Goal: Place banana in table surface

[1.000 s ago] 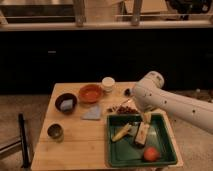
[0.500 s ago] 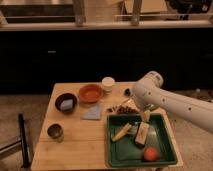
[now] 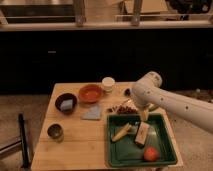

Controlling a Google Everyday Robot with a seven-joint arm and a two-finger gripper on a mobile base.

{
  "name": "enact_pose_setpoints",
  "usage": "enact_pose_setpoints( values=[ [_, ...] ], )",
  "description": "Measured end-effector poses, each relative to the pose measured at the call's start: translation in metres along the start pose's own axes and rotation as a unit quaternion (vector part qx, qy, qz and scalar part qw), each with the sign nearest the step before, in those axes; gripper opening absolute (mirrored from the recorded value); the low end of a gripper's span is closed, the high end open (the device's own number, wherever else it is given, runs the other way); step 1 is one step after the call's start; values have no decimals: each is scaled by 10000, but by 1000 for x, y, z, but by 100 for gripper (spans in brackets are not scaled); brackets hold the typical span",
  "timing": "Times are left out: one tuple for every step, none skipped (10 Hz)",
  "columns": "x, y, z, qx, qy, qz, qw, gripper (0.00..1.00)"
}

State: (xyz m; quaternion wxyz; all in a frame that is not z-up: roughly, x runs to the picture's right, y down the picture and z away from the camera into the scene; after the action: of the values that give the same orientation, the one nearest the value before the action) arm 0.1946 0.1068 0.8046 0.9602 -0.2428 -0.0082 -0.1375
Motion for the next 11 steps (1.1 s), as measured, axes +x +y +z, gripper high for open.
enact_pose_setpoints(
  values=[
    [1, -1, 2, 9, -13, 10, 10000, 80],
    [1, -2, 3, 16, -24, 16, 10000, 80],
    [2, -4, 5, 28, -48, 11, 10000, 80],
    [3, -5, 7, 32, -76, 5, 10000, 80],
    [3, -6, 9, 34, -95, -3, 9999, 80],
    [2, -7, 11, 34, -133, -12, 9999, 80],
    [3, -7, 12, 44, -155, -24, 9999, 80],
    [4, -7, 14, 57, -171, -32, 9998, 80],
    [4, -8, 16, 72, -190, -47, 9998, 80],
    [5, -6, 15, 99, -214, -63, 9997, 80],
    [2, -2, 9, 112, -257, -124, 9995, 80]
  ],
)
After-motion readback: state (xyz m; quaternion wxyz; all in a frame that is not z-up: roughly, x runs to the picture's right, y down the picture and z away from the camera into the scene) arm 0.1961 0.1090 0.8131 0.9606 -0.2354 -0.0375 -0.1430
